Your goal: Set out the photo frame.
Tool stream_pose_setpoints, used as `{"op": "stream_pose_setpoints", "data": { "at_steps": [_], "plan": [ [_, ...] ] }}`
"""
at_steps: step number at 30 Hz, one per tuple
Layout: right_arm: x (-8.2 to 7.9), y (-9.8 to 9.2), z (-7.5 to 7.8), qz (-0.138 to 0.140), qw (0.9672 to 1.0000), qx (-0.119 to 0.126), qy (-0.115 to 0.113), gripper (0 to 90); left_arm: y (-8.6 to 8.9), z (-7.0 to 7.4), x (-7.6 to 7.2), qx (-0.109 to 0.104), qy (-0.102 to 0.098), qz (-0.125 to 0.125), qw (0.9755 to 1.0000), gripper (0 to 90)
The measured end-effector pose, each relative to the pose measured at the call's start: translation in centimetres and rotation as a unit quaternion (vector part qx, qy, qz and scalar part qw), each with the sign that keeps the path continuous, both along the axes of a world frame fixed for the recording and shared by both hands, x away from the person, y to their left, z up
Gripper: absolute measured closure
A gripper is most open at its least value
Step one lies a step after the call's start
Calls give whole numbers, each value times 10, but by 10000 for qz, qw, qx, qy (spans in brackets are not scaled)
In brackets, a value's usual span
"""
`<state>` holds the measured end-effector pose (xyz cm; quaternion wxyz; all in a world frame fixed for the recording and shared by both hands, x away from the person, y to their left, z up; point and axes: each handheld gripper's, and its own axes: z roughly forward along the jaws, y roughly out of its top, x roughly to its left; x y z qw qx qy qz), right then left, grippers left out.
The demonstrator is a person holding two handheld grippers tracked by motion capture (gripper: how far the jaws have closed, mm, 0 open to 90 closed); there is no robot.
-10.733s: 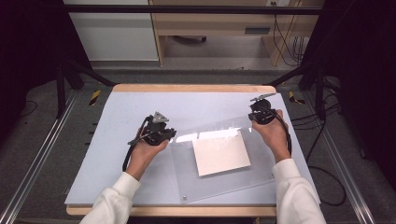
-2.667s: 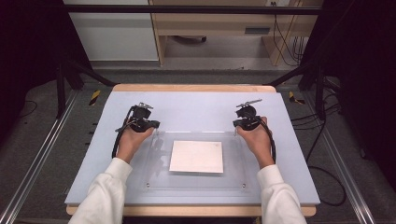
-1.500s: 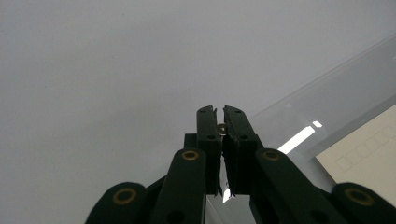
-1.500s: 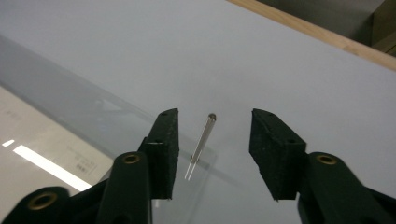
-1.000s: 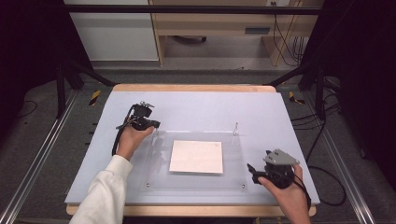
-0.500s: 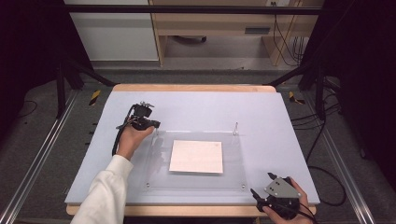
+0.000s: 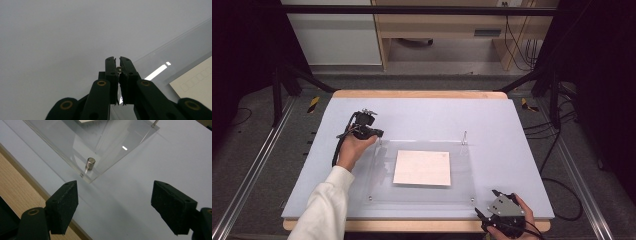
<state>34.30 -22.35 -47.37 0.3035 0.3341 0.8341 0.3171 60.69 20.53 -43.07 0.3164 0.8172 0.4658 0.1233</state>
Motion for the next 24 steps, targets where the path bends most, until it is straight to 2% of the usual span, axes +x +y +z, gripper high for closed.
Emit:
{"op": "stream_pose_setpoints", "data": {
  "at_steps": [11,24],
  "plan": [
    [6,8,-6,67,9999,-140,-41,230,0,0,0,15,23,-15,10000,850],
    [15,14,-11,151,9997,-173,-46,267,0,-1,1,11,35,-33,10000,850]
  ]
}}
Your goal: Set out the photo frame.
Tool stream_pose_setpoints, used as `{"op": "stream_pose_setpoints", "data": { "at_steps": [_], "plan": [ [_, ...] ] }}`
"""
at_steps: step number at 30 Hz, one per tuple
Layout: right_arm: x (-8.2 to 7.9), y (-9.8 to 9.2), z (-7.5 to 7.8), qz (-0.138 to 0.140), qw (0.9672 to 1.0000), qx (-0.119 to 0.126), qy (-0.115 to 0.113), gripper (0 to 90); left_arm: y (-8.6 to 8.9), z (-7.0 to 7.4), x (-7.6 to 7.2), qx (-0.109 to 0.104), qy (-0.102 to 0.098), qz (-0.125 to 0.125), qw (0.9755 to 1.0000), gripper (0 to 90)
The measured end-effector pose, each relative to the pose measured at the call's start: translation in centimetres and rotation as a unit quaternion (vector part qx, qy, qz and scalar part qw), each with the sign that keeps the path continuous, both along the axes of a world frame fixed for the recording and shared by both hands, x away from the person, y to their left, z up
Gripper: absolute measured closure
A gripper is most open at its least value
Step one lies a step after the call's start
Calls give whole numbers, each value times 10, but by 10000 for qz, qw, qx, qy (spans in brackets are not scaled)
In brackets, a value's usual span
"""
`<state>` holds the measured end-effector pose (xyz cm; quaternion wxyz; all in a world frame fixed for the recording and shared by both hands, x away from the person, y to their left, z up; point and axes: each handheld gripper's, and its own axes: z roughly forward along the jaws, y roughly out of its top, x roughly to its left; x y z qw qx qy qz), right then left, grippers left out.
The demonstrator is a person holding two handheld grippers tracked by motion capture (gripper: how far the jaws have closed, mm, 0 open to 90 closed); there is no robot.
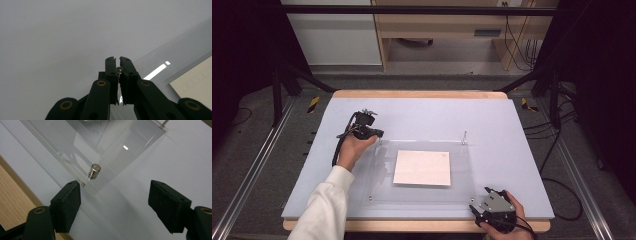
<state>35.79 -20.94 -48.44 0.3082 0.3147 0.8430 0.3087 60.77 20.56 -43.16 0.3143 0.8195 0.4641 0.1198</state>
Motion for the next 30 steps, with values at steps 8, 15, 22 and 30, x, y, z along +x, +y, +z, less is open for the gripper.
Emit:
{"op": "stream_pose_setpoints", "data": {
  "at_steps": [8,15,22,30],
  "plan": [
    [3,6,2,81,9999,-33,-124,274,1,-1,1,-28,12,-13,10000,849],
    [2,6,7,156,9997,-16,-210,299,0,-1,1,-23,-9,-16,10000,848],
    [4,11,9,252,9993,-47,-258,301,1,-1,0,-21,-27,-44,10000,848],
    [-2,13,9,397,9976,-64,-558,475,2,-2,0,-69,-57,-11,10000,847]
  ]
}}
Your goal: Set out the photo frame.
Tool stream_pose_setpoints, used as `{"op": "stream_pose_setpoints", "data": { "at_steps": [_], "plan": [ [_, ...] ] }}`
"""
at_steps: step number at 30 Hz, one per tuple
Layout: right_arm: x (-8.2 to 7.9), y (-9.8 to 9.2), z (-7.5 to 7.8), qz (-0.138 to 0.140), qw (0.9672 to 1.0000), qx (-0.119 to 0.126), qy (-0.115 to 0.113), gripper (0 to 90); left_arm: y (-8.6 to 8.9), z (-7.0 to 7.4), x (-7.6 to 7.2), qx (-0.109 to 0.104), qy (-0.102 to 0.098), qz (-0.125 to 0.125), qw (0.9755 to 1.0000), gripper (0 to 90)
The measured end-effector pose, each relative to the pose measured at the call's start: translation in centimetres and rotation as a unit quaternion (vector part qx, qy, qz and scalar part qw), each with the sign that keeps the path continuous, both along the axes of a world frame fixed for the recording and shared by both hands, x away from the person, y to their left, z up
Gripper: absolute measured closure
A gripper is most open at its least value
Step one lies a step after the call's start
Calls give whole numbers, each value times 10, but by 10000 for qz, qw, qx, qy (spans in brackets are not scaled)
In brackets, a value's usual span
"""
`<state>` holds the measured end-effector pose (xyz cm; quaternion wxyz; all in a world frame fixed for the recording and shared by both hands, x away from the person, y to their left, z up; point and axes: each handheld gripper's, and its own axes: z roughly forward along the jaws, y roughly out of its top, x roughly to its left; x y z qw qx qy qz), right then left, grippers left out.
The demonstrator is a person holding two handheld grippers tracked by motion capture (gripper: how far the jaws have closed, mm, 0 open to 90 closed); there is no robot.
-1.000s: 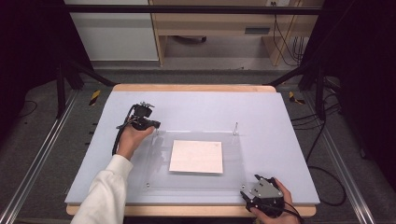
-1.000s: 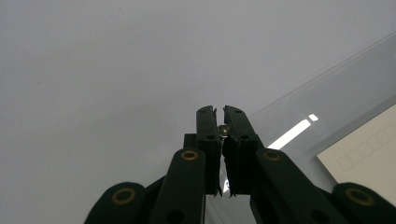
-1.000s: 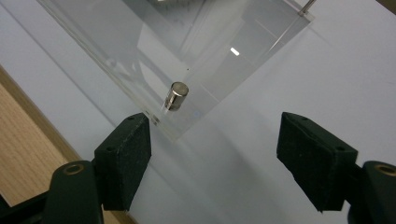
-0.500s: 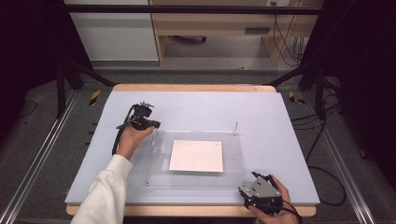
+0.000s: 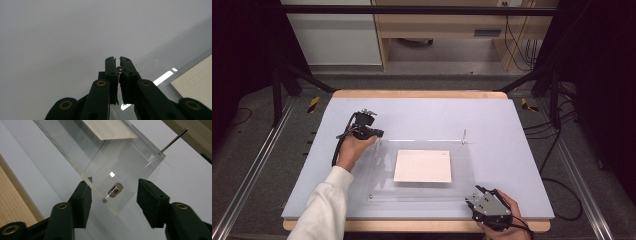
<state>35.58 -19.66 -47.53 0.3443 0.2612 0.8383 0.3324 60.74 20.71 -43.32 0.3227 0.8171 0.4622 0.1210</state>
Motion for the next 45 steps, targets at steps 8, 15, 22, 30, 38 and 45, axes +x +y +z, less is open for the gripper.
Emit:
{"op": "stream_pose_setpoints", "data": {
  "at_steps": [8,15,22,30,38,45],
  "plan": [
    [-1,0,2,37,10000,-31,-40,488,0,-1,-1,5,-68,9,10000,843],
    [-3,-1,6,63,9999,-36,-94,506,4,-4,-7,-76,-349,-38,9994,828],
    [-3,-1,9,105,9998,-14,-142,520,5,8,-22,143,-1219,-70,9924,760],
    [-3,-2,15,103,9998,-44,-176,541,7,39,-65,-190,-1638,-481,9851,672],
    [-2,-3,20,89,9996,86,-249,554,0,50,-115,-26,-1926,-1184,9741,546],
    [-1,-3,27,46,9996,106,-256,567,-10,59,-159,58,-2036,-1764,9630,487]
  ]
}}
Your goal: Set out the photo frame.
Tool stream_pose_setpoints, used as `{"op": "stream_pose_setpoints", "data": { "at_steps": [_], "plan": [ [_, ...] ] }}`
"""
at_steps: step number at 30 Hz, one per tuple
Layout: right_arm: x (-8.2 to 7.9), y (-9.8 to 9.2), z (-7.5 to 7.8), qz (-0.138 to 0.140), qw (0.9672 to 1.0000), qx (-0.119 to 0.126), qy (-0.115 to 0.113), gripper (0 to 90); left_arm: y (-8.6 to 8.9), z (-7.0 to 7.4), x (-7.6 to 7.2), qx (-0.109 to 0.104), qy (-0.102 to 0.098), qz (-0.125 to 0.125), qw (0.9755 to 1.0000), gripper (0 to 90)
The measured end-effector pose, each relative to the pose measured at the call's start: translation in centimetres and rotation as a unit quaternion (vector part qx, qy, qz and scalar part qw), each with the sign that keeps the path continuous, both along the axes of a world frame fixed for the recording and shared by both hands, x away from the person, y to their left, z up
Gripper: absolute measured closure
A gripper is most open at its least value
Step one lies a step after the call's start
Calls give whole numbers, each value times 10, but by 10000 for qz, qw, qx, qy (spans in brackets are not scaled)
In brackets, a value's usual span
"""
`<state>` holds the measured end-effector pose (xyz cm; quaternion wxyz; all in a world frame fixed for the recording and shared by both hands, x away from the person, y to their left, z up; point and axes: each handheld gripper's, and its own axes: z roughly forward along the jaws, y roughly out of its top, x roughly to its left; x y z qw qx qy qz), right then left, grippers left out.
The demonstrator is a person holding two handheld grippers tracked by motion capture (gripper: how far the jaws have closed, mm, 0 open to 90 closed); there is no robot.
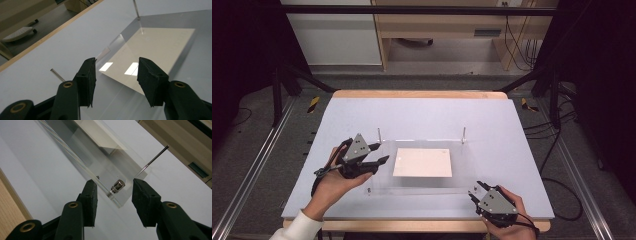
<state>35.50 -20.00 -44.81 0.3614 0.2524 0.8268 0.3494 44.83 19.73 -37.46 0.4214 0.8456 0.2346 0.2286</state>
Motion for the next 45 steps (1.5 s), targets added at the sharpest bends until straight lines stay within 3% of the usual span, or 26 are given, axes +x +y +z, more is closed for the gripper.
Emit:
{"op": "stream_pose_setpoints", "data": {
  "at_steps": [3,5,7,9,11,13,15,17,25,29,37,45],
  "plan": [
    [0,0,2,-15,10000,2,2,572,-2,3,-14,13,-83,-95,9999,451],
    [1,0,4,-26,10000,9,-5,575,-3,4,-24,172,-179,-252,9994,429],
    [1,0,5,-40,10000,7,-1,578,-6,3,-38,367,-299,-508,9976,396],
    [1,0,6,-40,10000,3,-1,579,-6,2,-42,431,-336,-576,9968,386],
    [1,0,7,-40,10000,18,29,580,-8,-1,-53,604,-449,-780,9941,356],
    [2,0,8,-62,10000,37,33,581,-8,-6,-58,656,-453,-873,9930,348],
    [2,1,10,-89,9999,50,42,582,-9,-9,-61,705,-458,-894,9924,343],
    [3,0,11,-72,9999,64,42,582,-9,-18,-63,899,-488,-962,9901,338],
    [5,1,16,-97,9999,97,93,584,-6,-35,-62,1021,-402,-940,9895,380],
    [5,1,17,-131,9998,79,112,585,-5,-38,-61,1064,-426,-947,9889,409],
    [6,2,21,-125,9998,69,160,586,-3,-41,-60,1082,-587,-936,9880,563],
    [6,2,23,-126,9997,83,191,586,-2,-42,-60,1055,-654,-893,9882,552]
  ]
}}
